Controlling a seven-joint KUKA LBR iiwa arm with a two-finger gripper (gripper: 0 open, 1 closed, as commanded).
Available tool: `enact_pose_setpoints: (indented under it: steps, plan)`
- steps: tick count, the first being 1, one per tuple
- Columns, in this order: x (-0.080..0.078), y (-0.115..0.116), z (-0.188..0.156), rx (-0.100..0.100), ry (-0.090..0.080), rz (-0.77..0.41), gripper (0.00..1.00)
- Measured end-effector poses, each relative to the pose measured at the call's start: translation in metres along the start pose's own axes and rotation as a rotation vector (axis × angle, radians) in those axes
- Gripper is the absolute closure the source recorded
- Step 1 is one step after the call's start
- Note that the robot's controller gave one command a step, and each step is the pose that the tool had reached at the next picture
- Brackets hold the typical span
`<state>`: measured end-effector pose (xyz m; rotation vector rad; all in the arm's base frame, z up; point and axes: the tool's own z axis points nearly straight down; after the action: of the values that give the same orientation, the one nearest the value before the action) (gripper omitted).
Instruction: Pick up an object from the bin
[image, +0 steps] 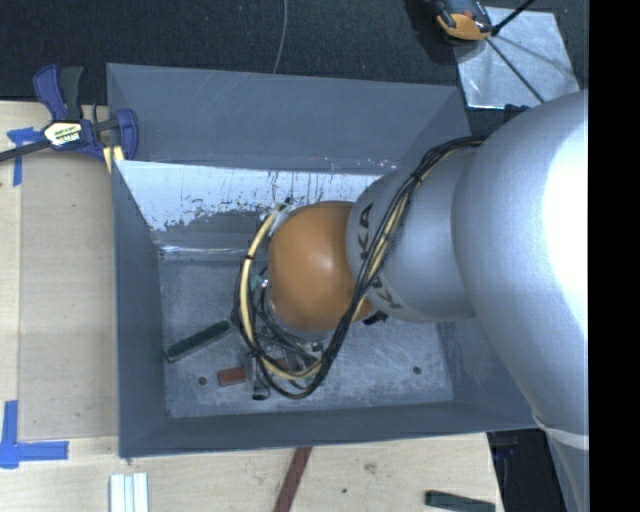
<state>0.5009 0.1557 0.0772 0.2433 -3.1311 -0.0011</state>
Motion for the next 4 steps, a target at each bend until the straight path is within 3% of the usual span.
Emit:
enact_pose_setpoints:
  steps: [1, 2, 3, 4]
  plan:
    - [-0.004, 0.002, -0.054, 0.001, 0.003, 0.001, 1.00]
    - [-0.025, 0.008, -0.061, -0.001, -0.012, 0.001, 1.00]
    - [-0.045, 0.016, -0.091, -0.001, -0.008, 0.028, 0.00]
    - [-0.044, 0.015, -0.090, 0.000, -0.004, 0.029, 0.00]
